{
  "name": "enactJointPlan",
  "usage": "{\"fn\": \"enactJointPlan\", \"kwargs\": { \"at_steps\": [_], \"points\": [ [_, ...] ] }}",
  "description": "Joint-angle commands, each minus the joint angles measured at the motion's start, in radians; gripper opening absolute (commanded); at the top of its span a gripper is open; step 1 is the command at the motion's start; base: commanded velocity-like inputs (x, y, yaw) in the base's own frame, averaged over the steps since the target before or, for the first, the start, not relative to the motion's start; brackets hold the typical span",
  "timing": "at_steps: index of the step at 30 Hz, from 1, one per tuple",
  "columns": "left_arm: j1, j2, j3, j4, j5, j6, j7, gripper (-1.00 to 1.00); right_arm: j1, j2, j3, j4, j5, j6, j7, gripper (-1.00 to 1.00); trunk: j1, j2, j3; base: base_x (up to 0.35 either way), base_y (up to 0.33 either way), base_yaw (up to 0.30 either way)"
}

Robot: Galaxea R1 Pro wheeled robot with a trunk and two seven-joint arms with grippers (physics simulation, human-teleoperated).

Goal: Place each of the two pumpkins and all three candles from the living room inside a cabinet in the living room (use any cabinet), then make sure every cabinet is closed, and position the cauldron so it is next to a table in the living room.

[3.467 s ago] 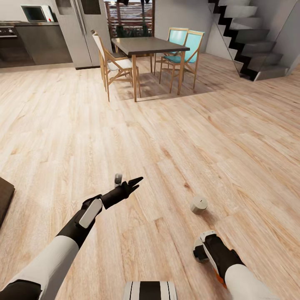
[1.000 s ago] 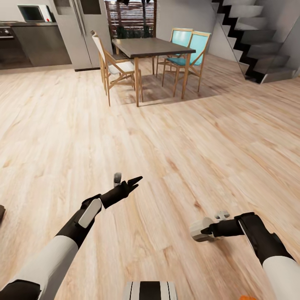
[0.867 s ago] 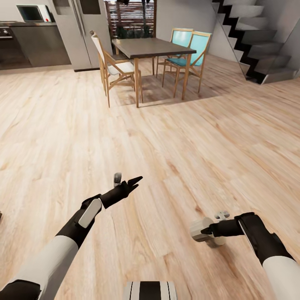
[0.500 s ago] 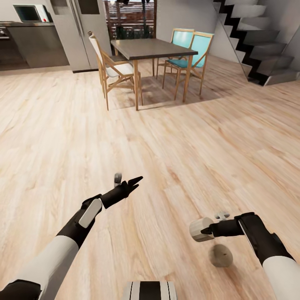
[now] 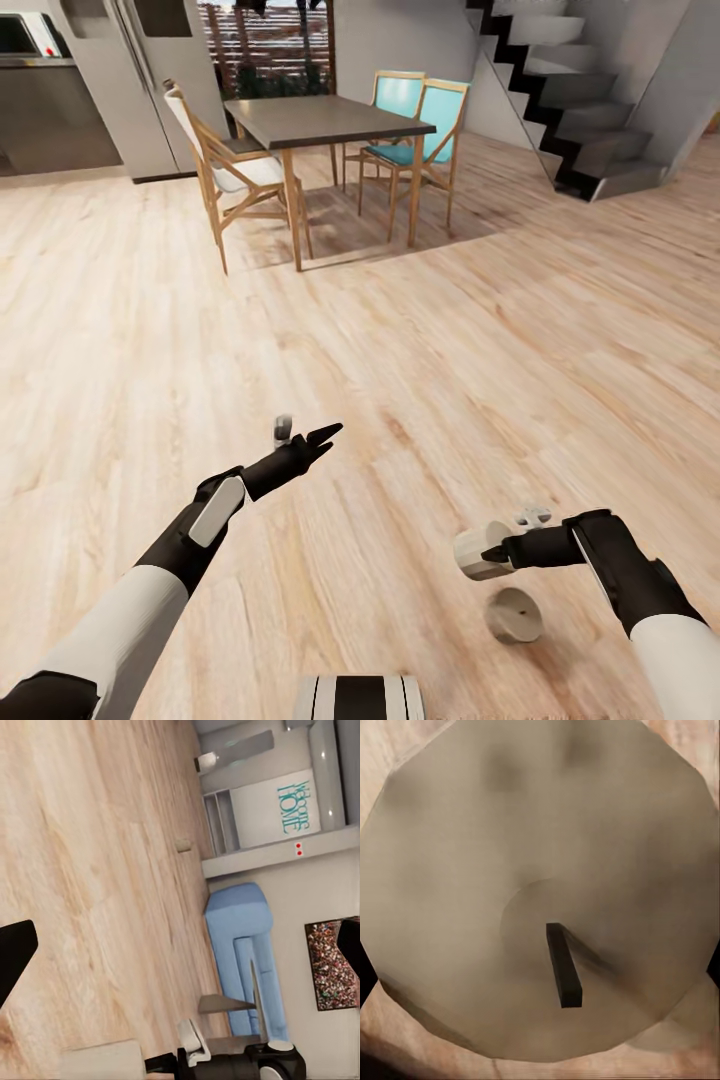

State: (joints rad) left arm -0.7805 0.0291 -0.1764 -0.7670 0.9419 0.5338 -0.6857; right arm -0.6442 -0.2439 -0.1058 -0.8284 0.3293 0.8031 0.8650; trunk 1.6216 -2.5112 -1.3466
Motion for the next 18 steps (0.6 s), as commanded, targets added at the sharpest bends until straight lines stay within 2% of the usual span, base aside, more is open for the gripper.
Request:
{"fn": "enactJointPlan", "kwargs": {
  "at_steps": [1,18],
  "points": [
    [0.0,0.0,0.0,-0.001,0.0,0.0,0.0,1.0,0.0,0.0,0.0,0.0,-0.001,0.001,0.0,-1.0,0.0,0.0,0.001,0.0,0.0,-0.276],
    [0.0,0.0,0.0,0.0,0.0,0.0,0.0,1.0,0.0,-0.002,-0.002,0.0,-0.001,0.001,0.0,-1.0,0.0,0.0,0.012,0.0,0.0,-0.276]
  ]
}}
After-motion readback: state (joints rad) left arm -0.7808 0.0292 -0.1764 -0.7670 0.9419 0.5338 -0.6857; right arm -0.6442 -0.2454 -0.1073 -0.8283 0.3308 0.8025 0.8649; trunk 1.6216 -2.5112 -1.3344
